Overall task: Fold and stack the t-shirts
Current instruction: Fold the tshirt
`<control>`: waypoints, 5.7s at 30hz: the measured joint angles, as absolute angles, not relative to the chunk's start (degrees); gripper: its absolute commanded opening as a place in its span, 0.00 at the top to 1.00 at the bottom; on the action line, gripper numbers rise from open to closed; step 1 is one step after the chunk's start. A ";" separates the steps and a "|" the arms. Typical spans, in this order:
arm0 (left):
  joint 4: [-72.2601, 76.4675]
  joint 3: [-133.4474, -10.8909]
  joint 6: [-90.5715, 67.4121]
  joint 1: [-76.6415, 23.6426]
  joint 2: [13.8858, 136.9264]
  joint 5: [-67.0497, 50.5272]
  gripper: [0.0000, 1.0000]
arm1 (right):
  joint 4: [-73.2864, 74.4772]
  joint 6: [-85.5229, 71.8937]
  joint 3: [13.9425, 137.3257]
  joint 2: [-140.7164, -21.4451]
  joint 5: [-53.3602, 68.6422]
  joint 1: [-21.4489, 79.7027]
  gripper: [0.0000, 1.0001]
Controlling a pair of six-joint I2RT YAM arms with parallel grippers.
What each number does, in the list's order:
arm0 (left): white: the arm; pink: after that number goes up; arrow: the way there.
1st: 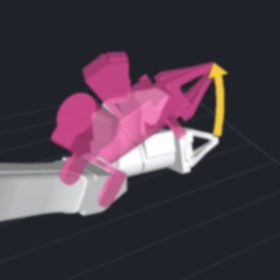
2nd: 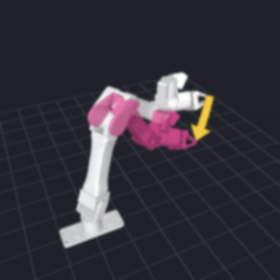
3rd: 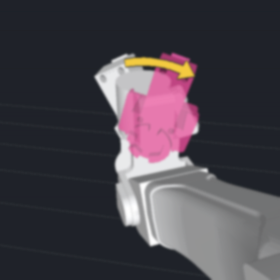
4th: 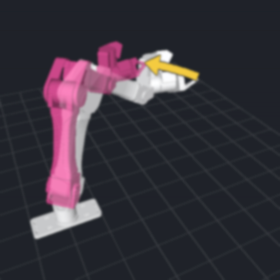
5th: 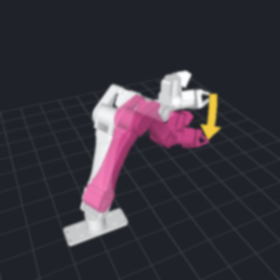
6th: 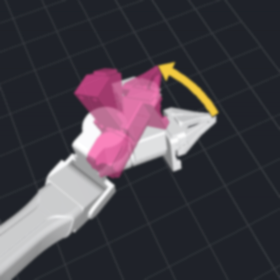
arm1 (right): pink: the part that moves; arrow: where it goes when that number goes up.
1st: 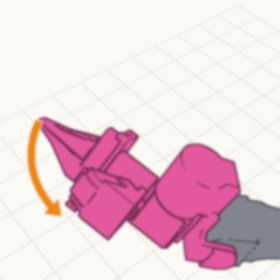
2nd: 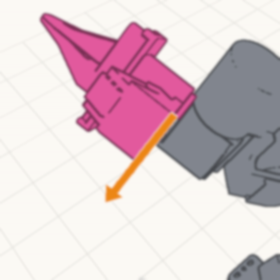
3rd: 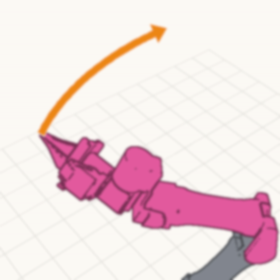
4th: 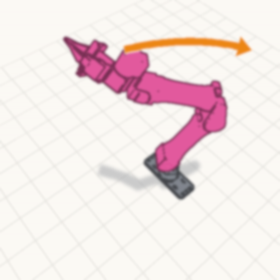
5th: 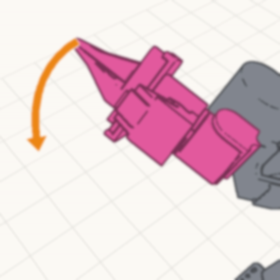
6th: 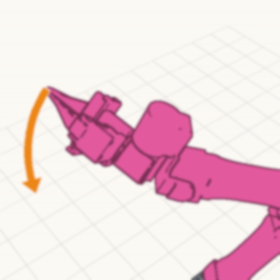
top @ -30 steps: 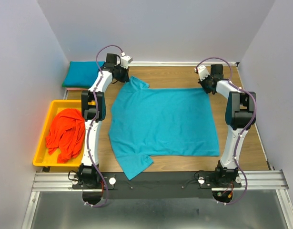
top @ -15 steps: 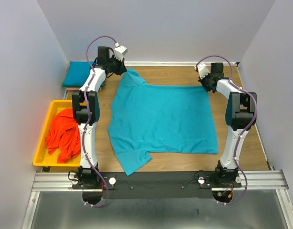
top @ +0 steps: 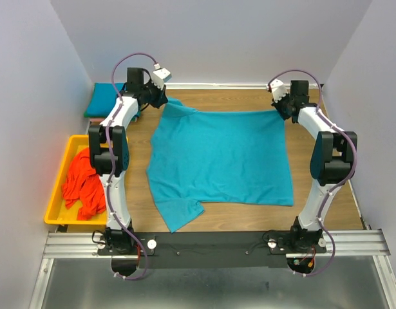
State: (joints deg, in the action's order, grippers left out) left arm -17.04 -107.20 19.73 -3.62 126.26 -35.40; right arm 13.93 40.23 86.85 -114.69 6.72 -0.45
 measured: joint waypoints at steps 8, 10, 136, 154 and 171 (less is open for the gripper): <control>-17.15 -97.25 22.90 -2.94 116.73 -36.12 1.00 | 15.14 41.10 81.08 -107.94 6.90 -0.45 1.00; -17.10 -94.61 23.66 -2.83 113.99 -36.34 1.00 | 15.16 41.25 79.77 -106.56 6.94 -0.45 0.99; -49.56 -70.24 56.12 -20.10 100.07 -38.52 0.72 | 43.97 42.09 76.25 -109.51 13.98 -0.32 0.68; -32.53 -77.87 38.02 -8.88 109.80 -29.52 0.69 | 44.58 41.39 76.25 -110.83 12.80 -0.32 0.68; -25.45 -90.15 27.16 -4.23 119.39 -24.10 0.65 | 43.92 33.95 84.16 -113.80 13.50 -0.30 0.65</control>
